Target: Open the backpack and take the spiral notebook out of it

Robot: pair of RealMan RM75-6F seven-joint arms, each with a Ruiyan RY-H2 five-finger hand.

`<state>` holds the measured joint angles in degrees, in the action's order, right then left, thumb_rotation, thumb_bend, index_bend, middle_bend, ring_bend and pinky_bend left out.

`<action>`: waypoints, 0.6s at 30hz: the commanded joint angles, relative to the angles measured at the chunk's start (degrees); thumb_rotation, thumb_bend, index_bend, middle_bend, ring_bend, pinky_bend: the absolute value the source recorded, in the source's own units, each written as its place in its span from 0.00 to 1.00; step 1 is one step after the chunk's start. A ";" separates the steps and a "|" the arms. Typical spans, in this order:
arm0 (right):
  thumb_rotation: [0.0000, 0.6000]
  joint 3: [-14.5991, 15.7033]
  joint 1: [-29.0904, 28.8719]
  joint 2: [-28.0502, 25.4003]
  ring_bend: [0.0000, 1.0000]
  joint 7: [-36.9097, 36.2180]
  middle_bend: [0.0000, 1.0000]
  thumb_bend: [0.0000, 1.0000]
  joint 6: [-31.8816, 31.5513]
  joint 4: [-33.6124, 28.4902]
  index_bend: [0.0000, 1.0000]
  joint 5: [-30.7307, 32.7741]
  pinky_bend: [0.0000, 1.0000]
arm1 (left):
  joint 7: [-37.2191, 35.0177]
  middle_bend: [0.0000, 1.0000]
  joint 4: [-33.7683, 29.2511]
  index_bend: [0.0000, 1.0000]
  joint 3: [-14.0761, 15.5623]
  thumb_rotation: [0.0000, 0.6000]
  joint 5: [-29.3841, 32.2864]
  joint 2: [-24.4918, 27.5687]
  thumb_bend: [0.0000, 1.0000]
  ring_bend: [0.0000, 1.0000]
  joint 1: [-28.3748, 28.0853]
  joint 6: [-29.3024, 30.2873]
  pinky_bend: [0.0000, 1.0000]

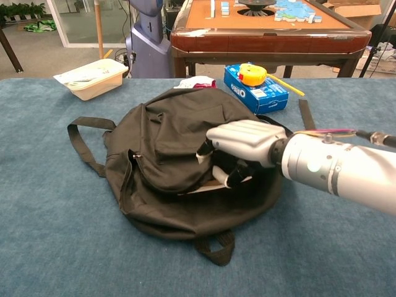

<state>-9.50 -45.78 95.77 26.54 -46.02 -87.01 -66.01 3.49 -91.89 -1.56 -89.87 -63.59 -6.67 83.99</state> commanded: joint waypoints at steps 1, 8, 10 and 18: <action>1.00 -1.59 -0.45 -0.66 0.23 -1.88 0.47 0.72 -1.07 -0.22 0.68 -0.20 0.28 | -2.03 0.09 0.60 0.16 -0.77 1.00 -1.21 0.20 0.25 0.09 -2.10 -1.69 0.07; 1.00 -6.14 -1.92 -1.21 0.24 -3.03 0.47 0.72 -4.24 -0.80 0.70 2.42 0.28 | -11.42 0.22 1.31 0.29 -2.07 1.00 -8.01 -0.01 0.25 0.21 -8.85 -4.01 0.13; 1.00 -7.34 -2.22 -0.93 0.24 -2.99 0.48 0.72 -5.60 -0.71 0.70 3.51 0.28 | -14.93 0.30 1.62 0.33 -2.18 1.00 -10.53 -0.36 0.25 0.28 -11.11 -4.44 0.20; 1.00 -10.97 -3.43 1.36 0.24 -2.48 0.48 0.72 -10.03 0.43 0.70 8.43 0.28 | -24.31 0.45 3.30 0.44 -1.41 1.00 -20.03 -3.16 0.25 0.41 -21.06 -8.18 0.37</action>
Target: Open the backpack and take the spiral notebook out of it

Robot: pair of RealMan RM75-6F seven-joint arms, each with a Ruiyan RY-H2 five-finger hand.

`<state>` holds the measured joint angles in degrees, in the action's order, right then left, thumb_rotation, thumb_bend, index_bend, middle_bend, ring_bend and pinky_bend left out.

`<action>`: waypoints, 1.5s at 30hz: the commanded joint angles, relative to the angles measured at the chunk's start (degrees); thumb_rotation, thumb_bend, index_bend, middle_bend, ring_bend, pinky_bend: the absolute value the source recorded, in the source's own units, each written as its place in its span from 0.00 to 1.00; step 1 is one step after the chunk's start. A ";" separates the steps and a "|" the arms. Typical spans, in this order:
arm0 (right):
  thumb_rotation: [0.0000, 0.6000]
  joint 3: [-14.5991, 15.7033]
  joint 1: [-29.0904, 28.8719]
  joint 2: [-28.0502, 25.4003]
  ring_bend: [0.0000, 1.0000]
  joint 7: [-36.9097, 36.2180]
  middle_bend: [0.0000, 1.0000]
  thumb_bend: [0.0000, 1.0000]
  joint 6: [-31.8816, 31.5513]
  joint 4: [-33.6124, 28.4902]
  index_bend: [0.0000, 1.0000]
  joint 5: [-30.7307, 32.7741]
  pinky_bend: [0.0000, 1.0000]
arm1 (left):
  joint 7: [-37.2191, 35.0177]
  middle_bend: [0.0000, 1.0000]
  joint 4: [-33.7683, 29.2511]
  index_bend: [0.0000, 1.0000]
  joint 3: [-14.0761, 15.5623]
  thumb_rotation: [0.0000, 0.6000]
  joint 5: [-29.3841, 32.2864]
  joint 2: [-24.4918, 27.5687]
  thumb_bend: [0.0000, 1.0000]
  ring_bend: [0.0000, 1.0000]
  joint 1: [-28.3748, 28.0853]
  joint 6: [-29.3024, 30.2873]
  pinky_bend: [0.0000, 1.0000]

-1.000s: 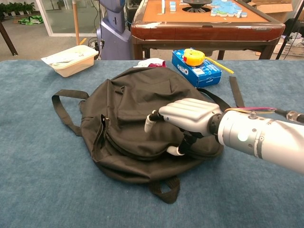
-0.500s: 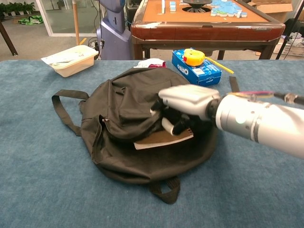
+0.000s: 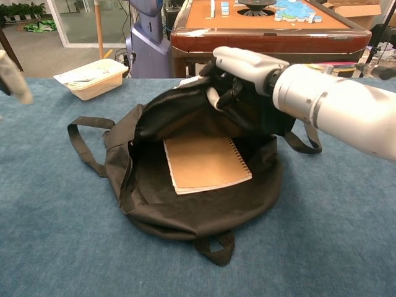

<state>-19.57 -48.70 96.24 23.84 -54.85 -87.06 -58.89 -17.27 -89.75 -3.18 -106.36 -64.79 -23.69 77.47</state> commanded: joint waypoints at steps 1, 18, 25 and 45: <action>1.00 -1.39 -0.67 1.30 0.24 0.25 0.48 0.72 -1.92 0.78 0.70 1.90 0.28 | -4.63 0.46 1.75 0.45 0.28 1.00 -4.60 -2.87 0.25 0.42 -5.61 -2.27 0.38; 1.00 -8.73 -7.02 3.22 0.24 -1.09 0.48 0.72 0.85 2.83 0.70 15.57 0.28 | -8.25 0.44 19.99 0.41 1.27 1.00 -8.52 -20.58 0.25 0.42 -22.75 -11.26 0.38; 1.00 -10.36 -9.68 3.16 0.24 -2.16 0.48 0.72 2.49 4.52 0.70 20.25 0.28 | -9.40 0.41 28.33 0.35 2.68 1.00 -6.48 -26.15 0.25 0.39 -26.34 -13.89 0.38; 1.00 -7.98 -11.82 1.94 0.24 -6.51 0.48 0.72 5.97 7.64 0.70 24.95 0.28 | -5.55 0.14 51.47 0.13 7.24 1.00 -2.99 -38.46 0.25 0.18 -29.16 -13.41 0.25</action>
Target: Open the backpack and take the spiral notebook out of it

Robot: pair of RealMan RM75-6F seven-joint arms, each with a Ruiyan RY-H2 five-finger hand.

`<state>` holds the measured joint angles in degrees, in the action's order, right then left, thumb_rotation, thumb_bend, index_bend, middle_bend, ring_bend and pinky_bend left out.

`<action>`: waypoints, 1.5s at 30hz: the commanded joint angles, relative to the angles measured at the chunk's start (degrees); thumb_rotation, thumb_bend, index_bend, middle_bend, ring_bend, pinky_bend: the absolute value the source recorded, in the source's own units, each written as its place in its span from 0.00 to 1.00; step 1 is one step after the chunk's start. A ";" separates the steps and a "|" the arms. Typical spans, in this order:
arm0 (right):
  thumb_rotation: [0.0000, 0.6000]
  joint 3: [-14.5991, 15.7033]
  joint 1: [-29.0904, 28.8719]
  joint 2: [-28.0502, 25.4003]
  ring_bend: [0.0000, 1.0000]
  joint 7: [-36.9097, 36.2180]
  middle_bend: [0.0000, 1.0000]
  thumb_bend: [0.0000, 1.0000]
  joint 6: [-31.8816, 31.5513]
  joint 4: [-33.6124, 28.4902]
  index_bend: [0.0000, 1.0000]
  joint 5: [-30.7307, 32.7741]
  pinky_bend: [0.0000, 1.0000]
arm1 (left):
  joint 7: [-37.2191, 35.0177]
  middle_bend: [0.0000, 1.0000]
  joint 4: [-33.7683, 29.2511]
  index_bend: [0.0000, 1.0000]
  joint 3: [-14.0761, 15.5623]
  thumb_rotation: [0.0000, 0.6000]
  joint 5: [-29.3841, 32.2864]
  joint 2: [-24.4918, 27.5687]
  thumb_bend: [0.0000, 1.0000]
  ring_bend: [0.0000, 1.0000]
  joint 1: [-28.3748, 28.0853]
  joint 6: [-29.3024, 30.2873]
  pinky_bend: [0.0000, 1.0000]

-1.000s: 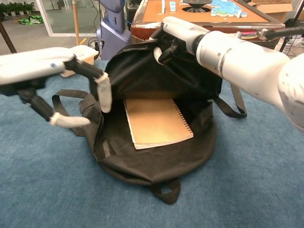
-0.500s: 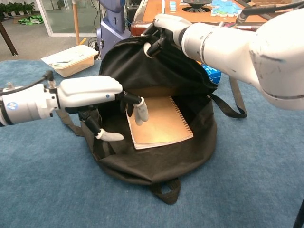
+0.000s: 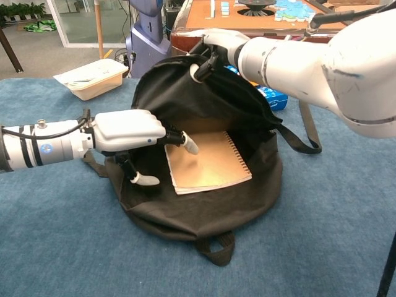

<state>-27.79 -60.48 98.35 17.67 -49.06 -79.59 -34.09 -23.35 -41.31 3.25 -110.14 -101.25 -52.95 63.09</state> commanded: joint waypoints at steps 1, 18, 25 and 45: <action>1.00 0.37 -0.05 -0.26 0.24 -0.49 0.48 0.72 0.27 0.26 0.70 0.21 0.28 | 0.58 0.11 3.87 0.11 0.92 1.00 1.05 -2.48 0.25 0.15 0.24 1.18 0.23; 1.00 2.28 -0.27 -1.16 0.24 -3.28 0.48 0.72 1.69 1.39 0.70 0.83 0.28 | 2.30 0.00 10.12 0.00 3.76 1.00 3.39 -7.67 0.25 0.05 1.14 2.91 0.15; 1.00 2.86 -0.33 -1.41 0.24 -3.92 0.48 0.72 1.63 1.37 0.70 1.03 0.28 | 1.64 0.00 10.23 0.00 3.42 1.00 5.20 -8.95 0.25 0.05 0.43 1.68 0.15; 1.00 3.56 -0.19 -1.99 0.24 -5.31 0.48 0.72 1.00 1.53 0.70 1.05 0.28 | -2.80 0.00 13.20 0.13 2.29 1.00 9.07 -12.55 0.25 0.05 -1.80 -1.30 0.14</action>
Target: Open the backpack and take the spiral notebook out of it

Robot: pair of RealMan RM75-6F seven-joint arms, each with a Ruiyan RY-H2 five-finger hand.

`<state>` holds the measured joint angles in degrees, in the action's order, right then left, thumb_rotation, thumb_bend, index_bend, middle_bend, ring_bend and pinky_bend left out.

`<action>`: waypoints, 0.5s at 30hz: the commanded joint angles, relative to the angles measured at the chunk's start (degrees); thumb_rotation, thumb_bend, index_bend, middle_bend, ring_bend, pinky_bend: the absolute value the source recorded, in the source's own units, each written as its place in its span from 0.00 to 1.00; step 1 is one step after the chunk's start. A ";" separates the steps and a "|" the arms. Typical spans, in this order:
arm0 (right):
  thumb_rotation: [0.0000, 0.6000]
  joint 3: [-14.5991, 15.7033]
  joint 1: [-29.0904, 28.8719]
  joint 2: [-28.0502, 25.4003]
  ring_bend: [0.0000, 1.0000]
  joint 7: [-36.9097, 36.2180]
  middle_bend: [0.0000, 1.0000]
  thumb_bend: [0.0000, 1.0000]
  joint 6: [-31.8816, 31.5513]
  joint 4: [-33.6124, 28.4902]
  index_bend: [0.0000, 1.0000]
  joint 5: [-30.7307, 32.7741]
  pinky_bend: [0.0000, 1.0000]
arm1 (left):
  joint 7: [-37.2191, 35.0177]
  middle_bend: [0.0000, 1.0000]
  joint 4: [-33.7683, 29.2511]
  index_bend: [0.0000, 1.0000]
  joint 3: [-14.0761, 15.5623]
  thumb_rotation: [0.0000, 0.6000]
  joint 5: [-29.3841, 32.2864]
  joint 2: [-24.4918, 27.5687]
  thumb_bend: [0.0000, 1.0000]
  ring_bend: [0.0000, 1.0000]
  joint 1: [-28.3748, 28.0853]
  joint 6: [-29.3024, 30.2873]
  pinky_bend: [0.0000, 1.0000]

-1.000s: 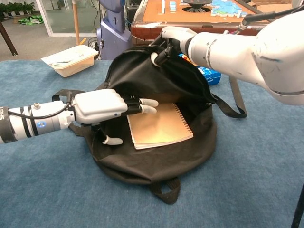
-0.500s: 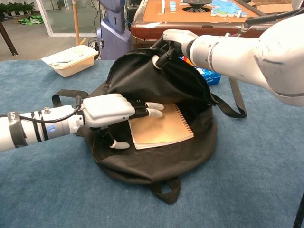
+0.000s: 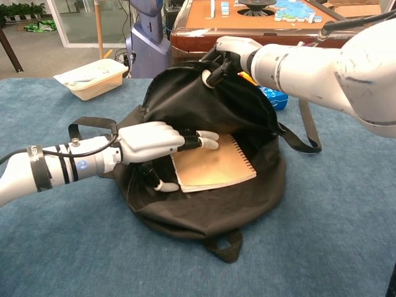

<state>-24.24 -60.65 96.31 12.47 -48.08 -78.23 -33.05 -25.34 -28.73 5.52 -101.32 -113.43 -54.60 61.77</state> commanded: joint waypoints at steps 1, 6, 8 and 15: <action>1.00 0.03 -0.03 0.10 0.24 -0.17 0.48 0.72 0.02 0.32 0.70 0.01 0.28 | -1.05 0.00 0.92 0.15 0.03 1.00 0.34 -0.51 0.25 0.06 -0.19 0.00 0.14; 1.00 0.24 -0.14 0.33 0.24 -0.46 0.48 0.72 0.44 0.98 0.70 0.07 0.28 | -2.43 0.03 2.47 0.23 0.00 1.00 0.92 -1.46 0.25 0.09 -0.33 -0.04 0.14; 1.00 0.28 -0.23 0.41 0.24 -0.50 0.48 0.72 0.60 1.23 0.70 0.22 0.28 | -2.79 0.04 3.07 0.25 0.10 1.00 1.07 -1.85 0.25 0.10 -0.40 -0.29 0.14; 1.00 0.27 -0.58 0.66 0.24 -0.29 0.48 0.72 0.57 2.11 0.70 0.71 0.28 | -3.70 0.08 4.87 0.30 -0.44 1.00 2.13 -3.40 0.31 0.12 -0.46 -0.15 0.14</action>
<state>-23.96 -61.23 96.97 12.18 -47.51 -76.12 -32.34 -28.97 -23.95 5.17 -99.28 -116.74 -55.07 61.54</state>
